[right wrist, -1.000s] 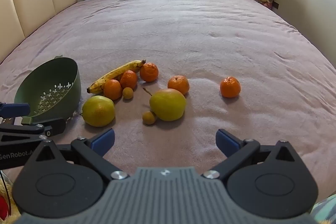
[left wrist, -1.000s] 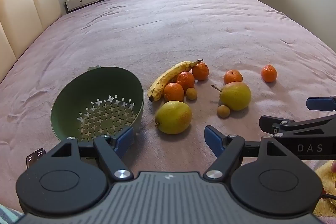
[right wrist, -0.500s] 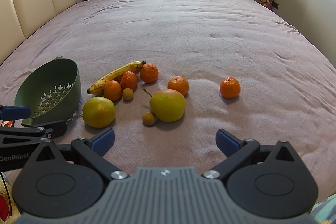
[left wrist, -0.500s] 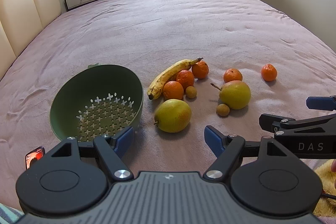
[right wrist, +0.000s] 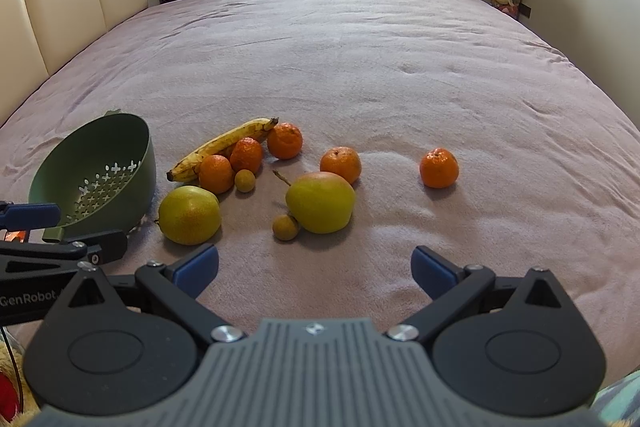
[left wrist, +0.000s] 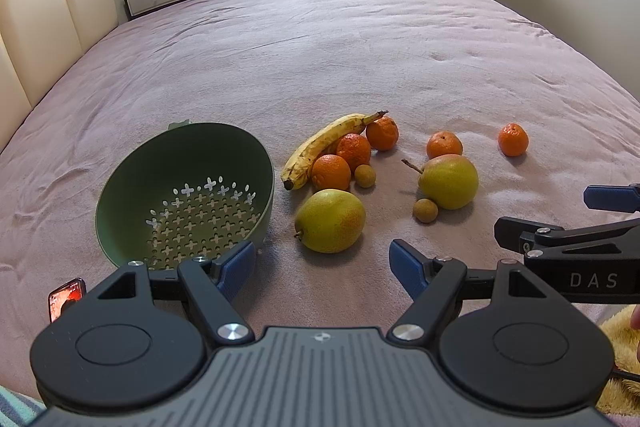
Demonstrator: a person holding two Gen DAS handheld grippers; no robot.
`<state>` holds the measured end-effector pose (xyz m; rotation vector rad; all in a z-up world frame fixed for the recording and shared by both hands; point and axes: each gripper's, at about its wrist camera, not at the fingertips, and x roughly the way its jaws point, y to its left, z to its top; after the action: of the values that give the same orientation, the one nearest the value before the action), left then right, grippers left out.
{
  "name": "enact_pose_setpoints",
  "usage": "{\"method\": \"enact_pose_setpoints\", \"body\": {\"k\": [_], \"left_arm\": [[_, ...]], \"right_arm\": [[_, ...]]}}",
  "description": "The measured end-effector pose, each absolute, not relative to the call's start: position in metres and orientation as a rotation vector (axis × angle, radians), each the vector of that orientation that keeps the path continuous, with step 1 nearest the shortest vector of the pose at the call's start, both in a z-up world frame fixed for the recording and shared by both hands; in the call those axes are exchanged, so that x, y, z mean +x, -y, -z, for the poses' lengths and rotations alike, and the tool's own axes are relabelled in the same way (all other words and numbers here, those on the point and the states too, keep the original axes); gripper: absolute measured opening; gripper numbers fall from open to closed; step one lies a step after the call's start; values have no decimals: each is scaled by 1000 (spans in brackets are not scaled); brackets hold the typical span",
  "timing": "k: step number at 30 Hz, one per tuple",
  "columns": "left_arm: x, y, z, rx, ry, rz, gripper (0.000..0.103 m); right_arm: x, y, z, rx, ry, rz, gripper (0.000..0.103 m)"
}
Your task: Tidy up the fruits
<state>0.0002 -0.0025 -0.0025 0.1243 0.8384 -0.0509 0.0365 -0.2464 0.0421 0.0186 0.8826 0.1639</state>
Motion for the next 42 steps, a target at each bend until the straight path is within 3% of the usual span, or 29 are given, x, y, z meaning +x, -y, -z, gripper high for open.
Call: {"method": "enact_pose_setpoints", "body": {"k": [42], "left_arm": [[-1, 2, -5, 128, -799, 66, 89]], "right_arm": [[36, 248, -46, 29, -866, -162, 99]]}}
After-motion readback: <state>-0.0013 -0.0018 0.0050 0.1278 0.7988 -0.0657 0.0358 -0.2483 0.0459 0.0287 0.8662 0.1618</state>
